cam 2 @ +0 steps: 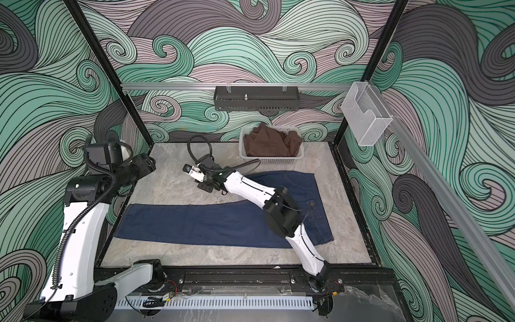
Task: Fold and stack the trousers
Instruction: Flatten out the trousers at the center of the table.
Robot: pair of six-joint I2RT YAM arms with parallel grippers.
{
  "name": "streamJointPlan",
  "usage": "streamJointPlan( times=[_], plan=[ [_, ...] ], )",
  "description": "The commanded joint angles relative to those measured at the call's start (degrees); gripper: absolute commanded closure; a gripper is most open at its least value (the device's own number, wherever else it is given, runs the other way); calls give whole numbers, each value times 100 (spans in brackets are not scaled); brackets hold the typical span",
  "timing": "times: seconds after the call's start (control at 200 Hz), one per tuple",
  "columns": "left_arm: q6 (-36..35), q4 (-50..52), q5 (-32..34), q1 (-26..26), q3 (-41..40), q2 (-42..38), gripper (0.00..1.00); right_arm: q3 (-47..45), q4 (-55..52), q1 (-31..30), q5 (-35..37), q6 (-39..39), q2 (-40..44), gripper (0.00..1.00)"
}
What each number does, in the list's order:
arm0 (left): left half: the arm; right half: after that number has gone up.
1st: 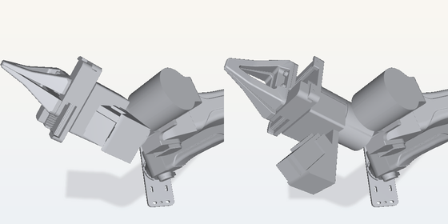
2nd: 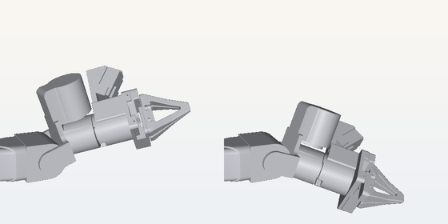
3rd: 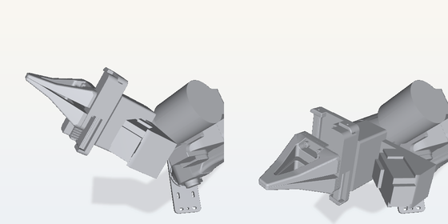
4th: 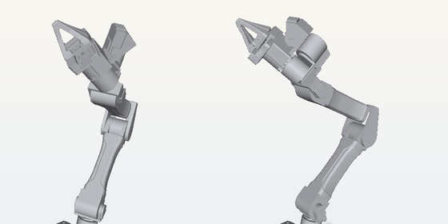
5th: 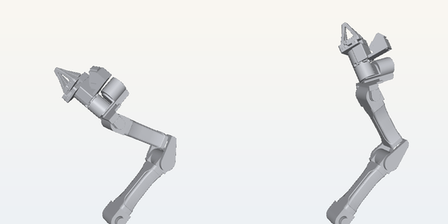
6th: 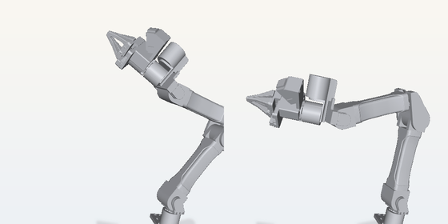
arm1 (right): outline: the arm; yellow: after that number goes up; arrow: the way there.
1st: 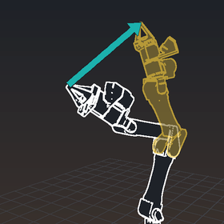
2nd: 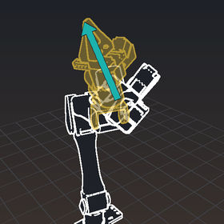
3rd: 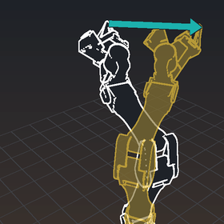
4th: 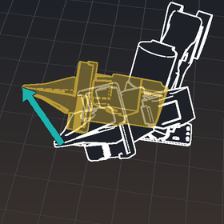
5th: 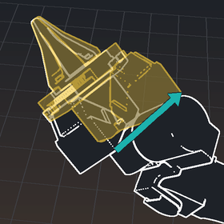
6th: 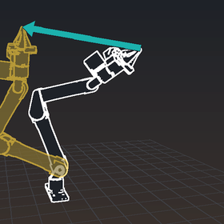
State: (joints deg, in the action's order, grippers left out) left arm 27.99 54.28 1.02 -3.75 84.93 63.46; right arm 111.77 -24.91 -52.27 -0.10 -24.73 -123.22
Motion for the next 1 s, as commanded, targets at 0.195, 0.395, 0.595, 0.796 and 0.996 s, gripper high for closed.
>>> streamJointPlan(
  times=[0.195, 0.395, 0.595, 0.796, 0.996],
  plan=[
    [-66, -23, -215, -42, -196, -40, 30, -1138, -1077, 528, -1493, 1845, 2762, 100],
    [-179, -139, -880, -37, -463, 174, 30, -2115, -1343, 1758, -2048, 2718, 3162, 100],
    [-198, -211, -1304, -21, -779, 398, 31, -3346, -1376, 2107, -1539, 2167, 3568, 100],
    [-289, -283, -1495, 47, -903, 474, 31, -5390, 17, 2094, -1460, 1370, 5411, 100],
    [-285, -429, -1678, 536, -1045, 696, 34, -6996, 338, 1854, -2373, -130, 7372, 100]
  ],
)
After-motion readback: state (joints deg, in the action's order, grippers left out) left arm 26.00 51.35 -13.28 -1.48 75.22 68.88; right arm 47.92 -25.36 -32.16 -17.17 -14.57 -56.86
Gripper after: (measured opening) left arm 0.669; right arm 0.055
